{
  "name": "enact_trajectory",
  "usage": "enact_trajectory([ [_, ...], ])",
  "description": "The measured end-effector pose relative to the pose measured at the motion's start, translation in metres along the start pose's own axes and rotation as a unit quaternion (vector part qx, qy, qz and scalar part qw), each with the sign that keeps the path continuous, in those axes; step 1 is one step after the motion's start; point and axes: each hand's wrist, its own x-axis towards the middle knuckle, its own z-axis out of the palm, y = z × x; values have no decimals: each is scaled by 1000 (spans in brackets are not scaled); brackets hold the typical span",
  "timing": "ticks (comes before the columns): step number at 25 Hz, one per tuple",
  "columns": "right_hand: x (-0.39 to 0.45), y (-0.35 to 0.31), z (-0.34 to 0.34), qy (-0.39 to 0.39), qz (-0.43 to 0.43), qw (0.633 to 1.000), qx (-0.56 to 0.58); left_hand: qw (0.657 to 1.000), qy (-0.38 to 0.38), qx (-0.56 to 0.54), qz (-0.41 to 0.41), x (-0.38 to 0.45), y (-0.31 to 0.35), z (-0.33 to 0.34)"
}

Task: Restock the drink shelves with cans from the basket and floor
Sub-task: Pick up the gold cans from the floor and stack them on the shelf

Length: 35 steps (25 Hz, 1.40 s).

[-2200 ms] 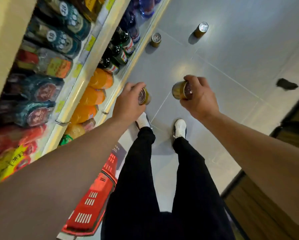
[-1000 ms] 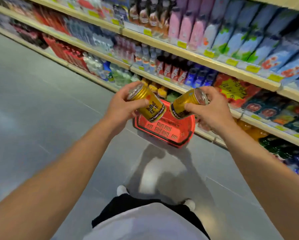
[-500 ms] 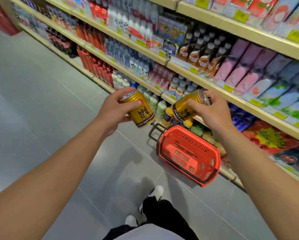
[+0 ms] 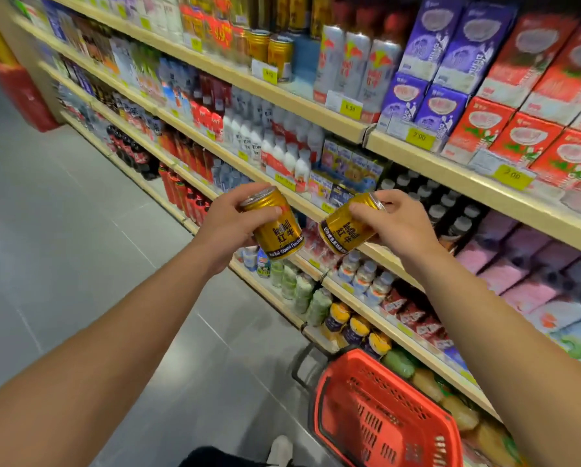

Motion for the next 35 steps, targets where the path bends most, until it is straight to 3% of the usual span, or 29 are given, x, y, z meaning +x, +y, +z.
enact_trajectory([
  [9,117,-61,17,49,-83,994,-46,997,-30,2,69,148,46,-19],
  [20,247,-168,110,170,-147,967,-121,984,-139,-14,109,349,95,-101],
  [26,302,-221,140,236,-145,927,-254,975,-183,-21,125,422,115,-133],
  [35,363,-237,157,239,-70,850,-463,967,-226,-48,110,467,116,-149],
])
